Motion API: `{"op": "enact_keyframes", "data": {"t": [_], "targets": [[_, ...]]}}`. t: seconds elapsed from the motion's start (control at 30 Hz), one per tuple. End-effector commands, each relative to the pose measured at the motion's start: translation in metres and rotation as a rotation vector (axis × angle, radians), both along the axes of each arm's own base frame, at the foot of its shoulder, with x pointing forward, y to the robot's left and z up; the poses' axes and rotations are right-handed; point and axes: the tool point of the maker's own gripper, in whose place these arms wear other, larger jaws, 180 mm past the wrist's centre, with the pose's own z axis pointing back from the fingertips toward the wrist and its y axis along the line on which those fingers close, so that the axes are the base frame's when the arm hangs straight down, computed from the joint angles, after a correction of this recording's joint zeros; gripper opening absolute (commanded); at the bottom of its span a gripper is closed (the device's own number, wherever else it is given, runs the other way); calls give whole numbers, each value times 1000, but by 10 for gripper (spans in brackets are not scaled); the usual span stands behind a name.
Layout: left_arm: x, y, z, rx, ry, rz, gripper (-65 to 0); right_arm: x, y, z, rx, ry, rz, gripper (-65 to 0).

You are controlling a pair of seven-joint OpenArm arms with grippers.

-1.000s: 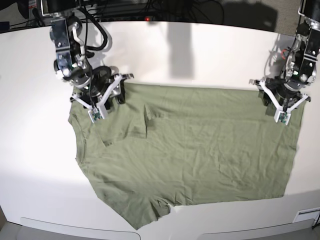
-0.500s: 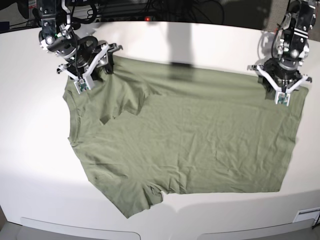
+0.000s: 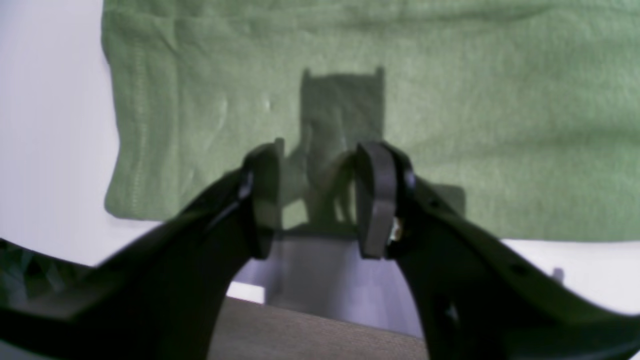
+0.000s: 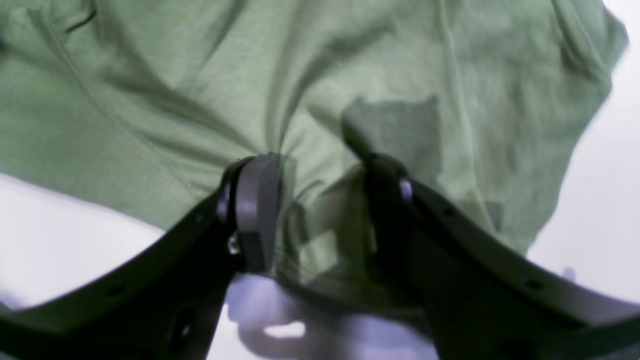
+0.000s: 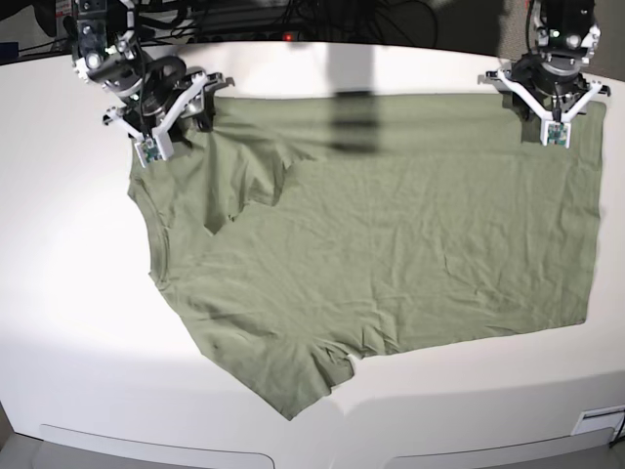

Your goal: Fold the T-shirt properly

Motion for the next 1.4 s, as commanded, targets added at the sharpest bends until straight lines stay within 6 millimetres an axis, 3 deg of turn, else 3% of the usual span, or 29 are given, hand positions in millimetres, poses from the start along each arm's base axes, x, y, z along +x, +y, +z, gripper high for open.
{"op": "enact_keyframes", "data": {"t": [0.0,0.4,0.83,1.03,1.2,1.37], "targets": [[-41,-6,-20,-27,185,2,-402,-11,-8,-1,-36,36,2,-360],[-75,-4,-26,-4,265,-3,-402,-42,0,7,-38,72,28,-360],[-91,-16,-31,-32,299,17,-402,-89,3,3,-34,165,39,-361],[-98,-18,-32,-35,343,27,-402,-91,2,9,-44,159,21,-361],[-100,-26,-18,-46,324,6,-402,-91,2,9,-46,158,15,-361],[-84,-34,-1,-57,226,-23,-402,-91,2,8,-46,158,15,-361]]}}
